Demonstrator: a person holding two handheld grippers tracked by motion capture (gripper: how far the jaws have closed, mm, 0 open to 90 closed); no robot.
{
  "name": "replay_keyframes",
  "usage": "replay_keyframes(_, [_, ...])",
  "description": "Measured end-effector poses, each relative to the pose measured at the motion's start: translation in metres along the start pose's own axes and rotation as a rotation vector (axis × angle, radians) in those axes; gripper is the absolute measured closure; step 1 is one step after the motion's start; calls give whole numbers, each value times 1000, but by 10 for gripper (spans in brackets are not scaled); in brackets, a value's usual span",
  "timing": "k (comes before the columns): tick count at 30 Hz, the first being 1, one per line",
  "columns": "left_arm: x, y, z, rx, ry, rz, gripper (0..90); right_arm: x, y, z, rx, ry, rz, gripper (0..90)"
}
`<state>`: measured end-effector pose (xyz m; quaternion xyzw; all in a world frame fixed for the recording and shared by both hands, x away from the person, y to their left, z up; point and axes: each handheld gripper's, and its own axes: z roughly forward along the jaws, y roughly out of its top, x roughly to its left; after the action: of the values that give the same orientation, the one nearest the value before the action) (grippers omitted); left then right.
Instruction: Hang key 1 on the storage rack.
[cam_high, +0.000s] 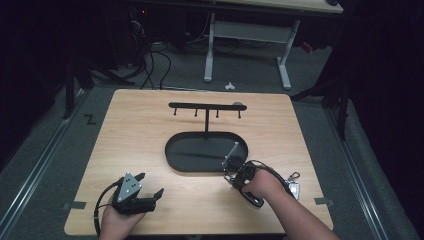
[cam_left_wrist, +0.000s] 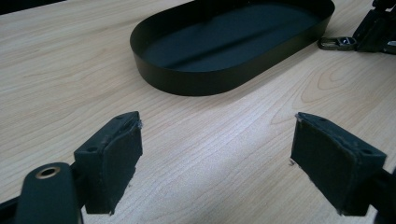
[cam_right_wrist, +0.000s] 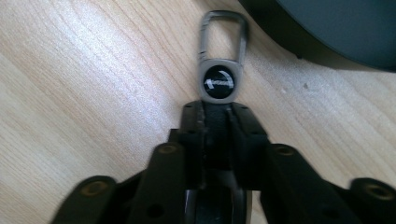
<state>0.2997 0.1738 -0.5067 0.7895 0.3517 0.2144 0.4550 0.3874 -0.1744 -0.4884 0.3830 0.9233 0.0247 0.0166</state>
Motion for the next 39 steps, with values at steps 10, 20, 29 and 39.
replay_keyframes(10, [-1, 0, 1, 9, -7, 11, 170, -2, 5, 0, 39, 15, 33, 800])
replay_keyframes(20, [-2, -1, 2, 12, -15, 16, 177, 2, 0, -11, 7, 36, 40, 802])
replay_keyframes(29, [-5, -2, 3, 19, -21, 25, 179, -1, -16, -39, -53, 26, 7, 801])
replay_keyframes(39, [-4, -3, 5, 26, -25, 31, 180, -5, -28, -66, -103, 4, 41, 803])
